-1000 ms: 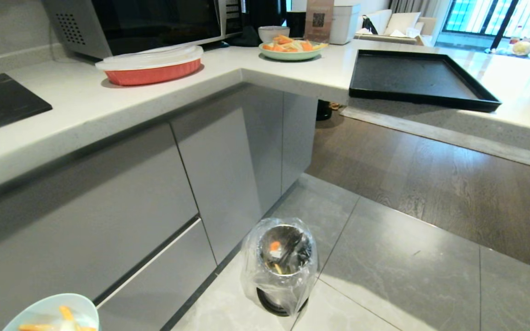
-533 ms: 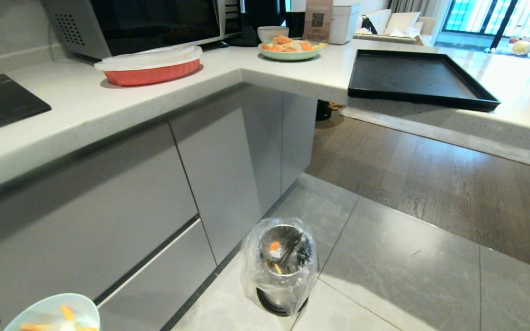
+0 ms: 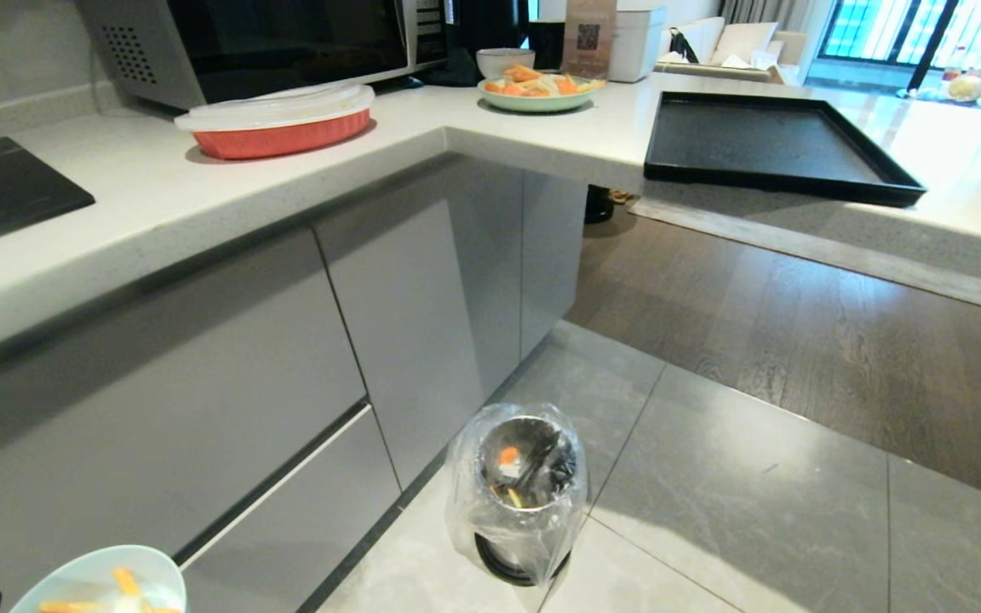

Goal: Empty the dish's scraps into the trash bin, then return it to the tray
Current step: Move the bowl over the trash can

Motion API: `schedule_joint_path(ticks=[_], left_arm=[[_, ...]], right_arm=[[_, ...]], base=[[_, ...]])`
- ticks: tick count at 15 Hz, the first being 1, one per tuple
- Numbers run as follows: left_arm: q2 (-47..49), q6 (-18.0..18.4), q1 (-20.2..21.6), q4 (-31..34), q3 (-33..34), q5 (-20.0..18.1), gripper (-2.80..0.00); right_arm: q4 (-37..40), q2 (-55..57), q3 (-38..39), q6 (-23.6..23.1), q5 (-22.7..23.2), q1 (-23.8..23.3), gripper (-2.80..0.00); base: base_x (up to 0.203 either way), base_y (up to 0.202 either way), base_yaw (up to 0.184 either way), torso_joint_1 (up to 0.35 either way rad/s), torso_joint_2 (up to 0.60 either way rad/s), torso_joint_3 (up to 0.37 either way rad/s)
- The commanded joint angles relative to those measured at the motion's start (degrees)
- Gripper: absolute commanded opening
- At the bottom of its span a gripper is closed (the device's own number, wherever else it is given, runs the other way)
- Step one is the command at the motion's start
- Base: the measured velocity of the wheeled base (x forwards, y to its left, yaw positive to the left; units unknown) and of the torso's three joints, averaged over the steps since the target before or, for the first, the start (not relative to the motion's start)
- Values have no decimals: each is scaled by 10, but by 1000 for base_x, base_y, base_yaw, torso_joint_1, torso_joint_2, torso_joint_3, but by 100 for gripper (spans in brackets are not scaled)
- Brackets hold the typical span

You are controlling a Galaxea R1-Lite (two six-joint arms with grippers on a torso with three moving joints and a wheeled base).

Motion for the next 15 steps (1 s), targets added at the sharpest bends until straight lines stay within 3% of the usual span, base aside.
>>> schedule_joint_path(ticks=[1, 11, 15], left_arm=[[1, 0, 0, 4, 0, -3, -280], [9, 1, -2, 3, -3, -3, -280], [11, 1, -2, 3, -4, -3, -280]], right_arm=[[0, 0, -1, 0, -1, 0, -280], [0, 0, 0, 0, 0, 0, -280], [0, 0, 0, 0, 0, 0, -280]], base=[[0, 0, 0, 0, 0, 0], [0, 0, 0, 0, 0, 0], [-1, -165, -2, 4, 2, 1]])
